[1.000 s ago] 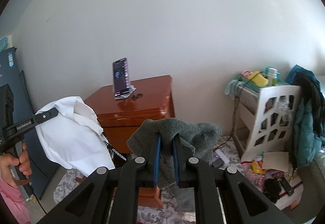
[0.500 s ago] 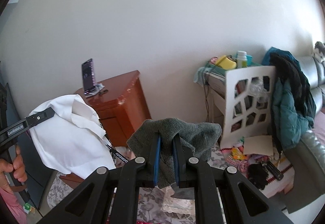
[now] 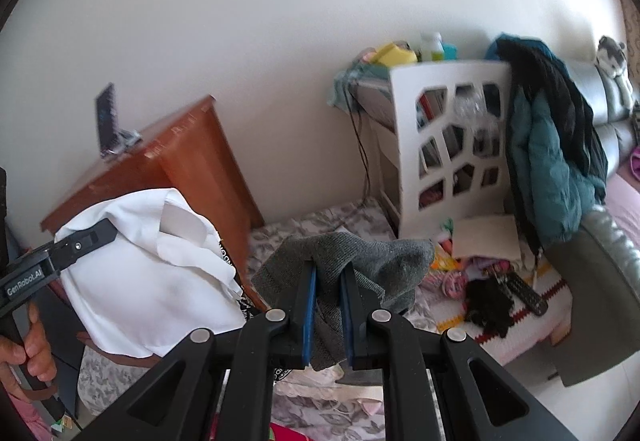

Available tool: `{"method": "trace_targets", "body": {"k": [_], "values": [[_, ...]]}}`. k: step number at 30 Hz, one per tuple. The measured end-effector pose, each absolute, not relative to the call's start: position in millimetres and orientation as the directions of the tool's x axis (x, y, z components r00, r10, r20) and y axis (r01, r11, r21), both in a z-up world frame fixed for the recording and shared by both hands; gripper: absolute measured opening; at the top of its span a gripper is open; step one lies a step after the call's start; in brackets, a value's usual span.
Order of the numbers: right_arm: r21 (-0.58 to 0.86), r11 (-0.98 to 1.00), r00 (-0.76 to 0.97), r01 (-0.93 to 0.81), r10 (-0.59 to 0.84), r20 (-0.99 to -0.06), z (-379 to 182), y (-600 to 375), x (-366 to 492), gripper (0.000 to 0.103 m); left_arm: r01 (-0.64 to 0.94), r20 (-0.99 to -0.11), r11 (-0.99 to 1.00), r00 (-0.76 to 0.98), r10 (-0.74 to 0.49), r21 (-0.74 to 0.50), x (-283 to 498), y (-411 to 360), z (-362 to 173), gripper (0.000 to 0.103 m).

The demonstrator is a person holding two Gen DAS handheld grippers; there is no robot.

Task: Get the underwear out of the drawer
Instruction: 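Carry the white cloth with the left tool while the right tool carries the grey sock toward the bed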

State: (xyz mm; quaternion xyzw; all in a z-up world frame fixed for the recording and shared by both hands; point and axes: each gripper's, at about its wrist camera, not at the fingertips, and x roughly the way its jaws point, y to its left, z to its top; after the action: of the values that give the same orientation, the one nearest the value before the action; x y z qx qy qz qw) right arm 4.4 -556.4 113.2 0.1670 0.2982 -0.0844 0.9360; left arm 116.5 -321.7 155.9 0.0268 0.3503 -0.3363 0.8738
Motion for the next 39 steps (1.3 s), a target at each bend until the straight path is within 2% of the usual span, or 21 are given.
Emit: {"method": "trace_targets", "body": {"k": [8, 15, 20, 34, 39], "values": [[0.274, 0.916, 0.739, 0.293, -0.035, -0.673, 52.5, -576.0, 36.9, 0.012, 0.594, -0.722, 0.776, 0.440, -0.535, -0.213, 146.5, -346.4, 87.4, 0.013], [0.286, 0.906, 0.670, 0.313, 0.004, -0.743, -2.2, -581.8, 64.6, 0.012, 0.577, -0.779, 0.797, 0.412, -0.472, -0.177, 163.5, -365.0, 31.4, 0.014], [0.301, 0.897, 0.624, 0.323, 0.037, -0.780, -39.5, -583.6, 83.3, 0.012, 0.585, -0.790, 0.806, 0.452, -0.414, -0.087, 173.3, -380.6, 11.6, 0.014], [0.330, 0.888, 0.545, 0.319, 0.113, -0.831, -110.2, -582.9, 126.7, 0.012, 0.560, -0.844, 0.828, 0.428, -0.323, -0.033, 205.1, -407.1, -52.3, 0.017], [0.336, 0.886, 0.509, 0.319, 0.139, -0.850, -136.0, -579.0, 131.2, 0.013, 0.555, -0.865, 0.832, 0.415, -0.282, -0.005, 210.9, -407.8, -69.5, 0.025]]}}
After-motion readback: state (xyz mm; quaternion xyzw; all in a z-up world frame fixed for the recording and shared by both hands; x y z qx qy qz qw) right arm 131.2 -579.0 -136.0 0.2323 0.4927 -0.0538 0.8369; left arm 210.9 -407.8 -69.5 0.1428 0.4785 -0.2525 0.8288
